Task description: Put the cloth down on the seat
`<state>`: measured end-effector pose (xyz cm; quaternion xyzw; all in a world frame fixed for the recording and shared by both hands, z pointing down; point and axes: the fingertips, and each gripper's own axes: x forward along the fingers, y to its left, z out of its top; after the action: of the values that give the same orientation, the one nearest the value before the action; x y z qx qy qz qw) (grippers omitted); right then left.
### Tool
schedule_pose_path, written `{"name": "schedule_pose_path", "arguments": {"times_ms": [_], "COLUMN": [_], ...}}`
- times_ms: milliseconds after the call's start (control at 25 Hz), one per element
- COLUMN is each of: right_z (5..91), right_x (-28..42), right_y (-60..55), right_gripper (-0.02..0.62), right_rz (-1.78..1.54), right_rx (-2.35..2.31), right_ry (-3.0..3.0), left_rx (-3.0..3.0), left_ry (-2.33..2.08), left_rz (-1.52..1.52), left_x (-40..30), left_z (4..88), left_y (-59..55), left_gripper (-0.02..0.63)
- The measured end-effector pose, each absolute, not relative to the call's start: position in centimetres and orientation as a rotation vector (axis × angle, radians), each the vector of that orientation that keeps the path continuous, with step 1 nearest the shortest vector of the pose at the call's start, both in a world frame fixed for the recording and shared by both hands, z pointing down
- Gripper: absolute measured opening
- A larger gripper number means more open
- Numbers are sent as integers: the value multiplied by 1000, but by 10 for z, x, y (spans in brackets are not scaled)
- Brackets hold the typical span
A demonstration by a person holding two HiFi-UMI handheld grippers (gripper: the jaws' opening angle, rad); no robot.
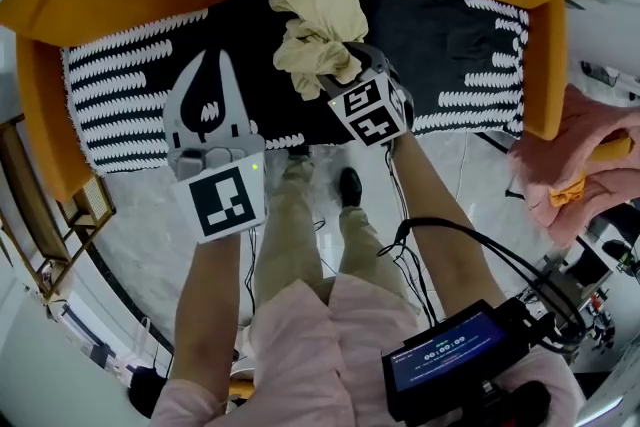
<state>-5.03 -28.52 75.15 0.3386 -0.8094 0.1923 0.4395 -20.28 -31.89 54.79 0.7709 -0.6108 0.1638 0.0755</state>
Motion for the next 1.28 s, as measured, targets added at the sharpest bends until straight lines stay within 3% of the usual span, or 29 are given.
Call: {"name": "schedule_pose_path", "arguments": {"times_ms": [640, 1080, 1280], "right_z": [667, 515, 419], "right_x": [-20, -1, 7], "right_y": [-262, -236, -215], "right_gripper": [269, 256, 196], "right_rz": [394, 302, 242], "right_rx": [976, 1170, 1282], "right_ry": [-2090, -2306, -2454], "left_rx": [2334, 2386, 2371], "left_ry": [-1933, -2006, -1996], "left_rz": [403, 296, 256], "left_x": [-184, -144, -124], "left_z": [482, 397, 350], "left_y": [-271, -203, -176], "left_gripper": [25, 25, 25]}}
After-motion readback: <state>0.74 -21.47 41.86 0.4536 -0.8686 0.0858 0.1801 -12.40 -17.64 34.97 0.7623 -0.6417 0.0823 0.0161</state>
